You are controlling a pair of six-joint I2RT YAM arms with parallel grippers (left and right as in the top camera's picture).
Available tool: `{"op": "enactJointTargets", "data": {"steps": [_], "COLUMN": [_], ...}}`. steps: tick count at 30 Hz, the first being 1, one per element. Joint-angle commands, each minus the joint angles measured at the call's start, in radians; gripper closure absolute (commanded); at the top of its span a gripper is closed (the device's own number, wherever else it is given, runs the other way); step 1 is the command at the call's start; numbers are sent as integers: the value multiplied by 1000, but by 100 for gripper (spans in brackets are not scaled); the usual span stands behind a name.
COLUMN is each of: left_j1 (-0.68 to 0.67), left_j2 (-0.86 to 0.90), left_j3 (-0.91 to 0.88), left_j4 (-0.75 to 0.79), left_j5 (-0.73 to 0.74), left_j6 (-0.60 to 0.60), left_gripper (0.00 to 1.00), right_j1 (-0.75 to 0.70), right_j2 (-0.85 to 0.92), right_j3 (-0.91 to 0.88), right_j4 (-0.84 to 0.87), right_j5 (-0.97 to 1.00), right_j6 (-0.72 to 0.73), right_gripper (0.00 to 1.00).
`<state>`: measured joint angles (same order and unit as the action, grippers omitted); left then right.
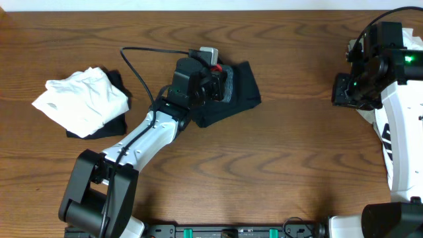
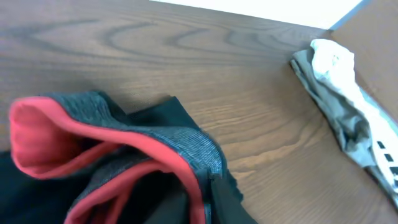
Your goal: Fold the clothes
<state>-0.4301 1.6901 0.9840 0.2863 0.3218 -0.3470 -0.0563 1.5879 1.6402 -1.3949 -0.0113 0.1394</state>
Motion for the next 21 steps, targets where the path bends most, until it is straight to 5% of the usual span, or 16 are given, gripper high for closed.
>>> {"op": "enactJointTargets", "data": {"steps": [1, 5, 11, 15, 21], "left_j1": [-27, -85, -95, -14, 179], "left_j2": [-6, 42, 17, -64, -142], "left_j3": [23, 23, 28, 28, 28], "left_j4": [37, 148, 194, 30, -282], "left_j5": [-21, -15, 63, 62, 7], "left_j6": [-21, -97, -96, -92, -92], "left_gripper": [66, 40, 39, 39, 39], "right_j1": [-8, -8, 4, 55, 189], "right_j2": [-13, -13, -13, -13, -9], "right_j3": [2, 2, 2, 2, 2], "right_j4": [-4, -12, -18, -18, 37], "right_j5": [-8, -8, -126, -342, -421], "right_j6": [-18, -17, -84, -234, -306], "right_gripper": [60, 60, 60, 61, 64]}}
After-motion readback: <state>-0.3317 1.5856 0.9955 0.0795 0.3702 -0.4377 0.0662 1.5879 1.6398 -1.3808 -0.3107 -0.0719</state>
